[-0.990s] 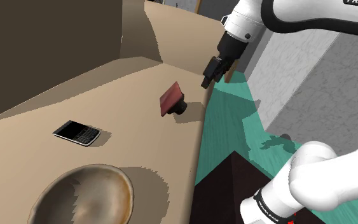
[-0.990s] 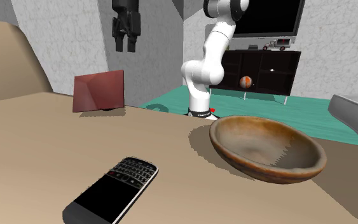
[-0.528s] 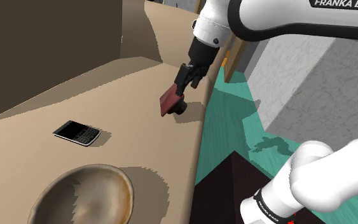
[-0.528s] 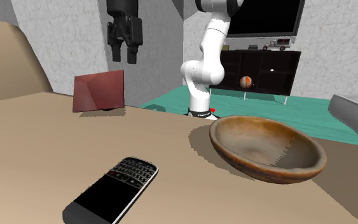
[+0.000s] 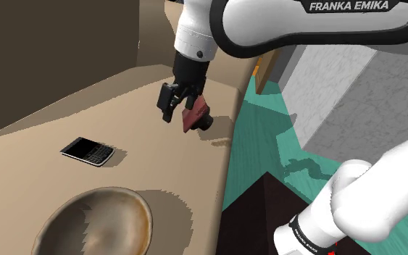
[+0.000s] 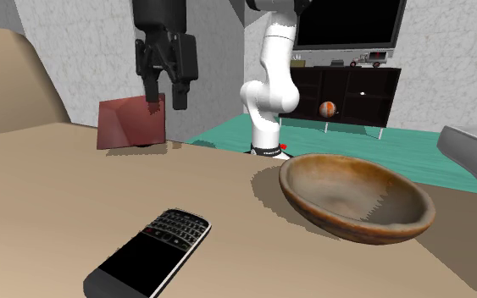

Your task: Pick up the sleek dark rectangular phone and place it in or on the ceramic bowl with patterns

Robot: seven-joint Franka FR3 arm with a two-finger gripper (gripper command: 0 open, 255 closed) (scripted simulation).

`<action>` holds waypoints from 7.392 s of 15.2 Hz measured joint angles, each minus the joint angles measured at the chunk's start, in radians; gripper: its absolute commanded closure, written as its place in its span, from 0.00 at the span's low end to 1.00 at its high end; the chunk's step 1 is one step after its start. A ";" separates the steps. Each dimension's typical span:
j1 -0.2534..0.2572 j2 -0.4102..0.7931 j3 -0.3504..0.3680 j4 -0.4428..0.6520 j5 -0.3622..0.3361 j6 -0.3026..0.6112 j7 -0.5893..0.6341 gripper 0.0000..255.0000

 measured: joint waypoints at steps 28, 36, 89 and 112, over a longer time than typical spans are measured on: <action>0.190 0.604 0.131 0.455 -0.268 0.013 0.294 0.00; 0.190 0.604 0.131 0.455 -0.268 0.013 0.294 1.00; 0.307 0.246 0.266 0.370 -0.087 -0.215 0.509 1.00; 0.306 0.243 0.265 0.208 -0.086 -0.057 0.511 0.00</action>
